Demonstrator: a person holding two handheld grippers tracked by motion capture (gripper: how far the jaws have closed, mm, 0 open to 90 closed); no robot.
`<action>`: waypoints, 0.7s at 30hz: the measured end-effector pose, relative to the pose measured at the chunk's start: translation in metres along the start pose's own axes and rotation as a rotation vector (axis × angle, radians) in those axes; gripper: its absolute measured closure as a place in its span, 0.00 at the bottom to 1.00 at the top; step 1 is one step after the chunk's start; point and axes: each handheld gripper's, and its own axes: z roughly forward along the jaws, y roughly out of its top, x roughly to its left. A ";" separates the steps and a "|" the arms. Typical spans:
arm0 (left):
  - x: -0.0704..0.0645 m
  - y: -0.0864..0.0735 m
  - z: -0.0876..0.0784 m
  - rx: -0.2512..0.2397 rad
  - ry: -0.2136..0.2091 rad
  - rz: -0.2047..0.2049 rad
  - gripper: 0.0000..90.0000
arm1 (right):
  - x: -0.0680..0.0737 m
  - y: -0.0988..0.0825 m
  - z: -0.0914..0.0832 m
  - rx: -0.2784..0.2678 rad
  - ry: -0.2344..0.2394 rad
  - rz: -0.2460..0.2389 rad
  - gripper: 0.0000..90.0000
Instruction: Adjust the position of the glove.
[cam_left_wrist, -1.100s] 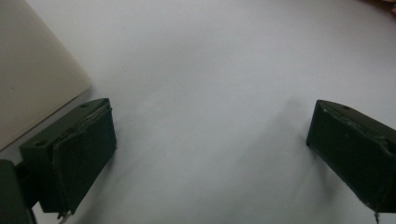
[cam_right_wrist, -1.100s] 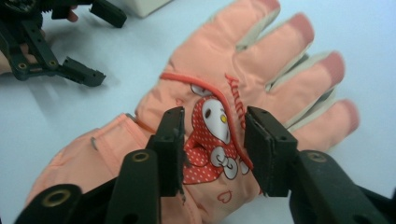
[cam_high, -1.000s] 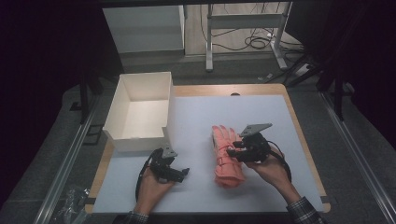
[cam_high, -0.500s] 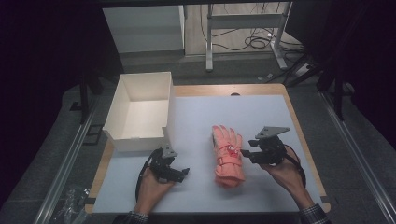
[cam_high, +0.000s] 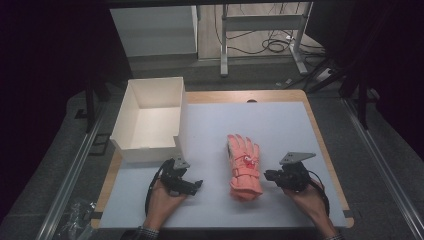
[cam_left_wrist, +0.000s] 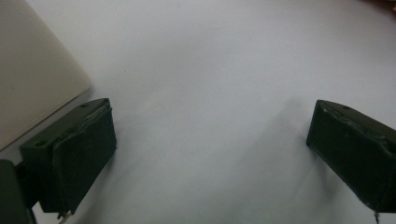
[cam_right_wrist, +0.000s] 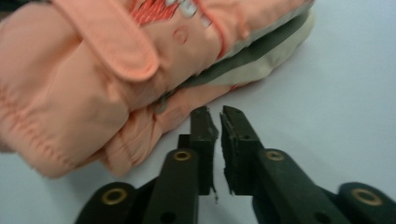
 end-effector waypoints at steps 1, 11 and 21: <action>0.000 0.000 0.000 0.000 0.001 0.000 0.02 | 0.001 -0.002 0.001 0.003 0.008 0.002 0.94; 0.000 0.000 0.000 0.000 0.000 0.000 0.02 | 0.013 -0.010 0.002 0.007 0.044 -0.030 0.97; 0.000 0.000 0.000 -0.001 0.000 0.000 0.02 | 0.021 -0.016 0.013 0.032 0.087 -0.058 0.97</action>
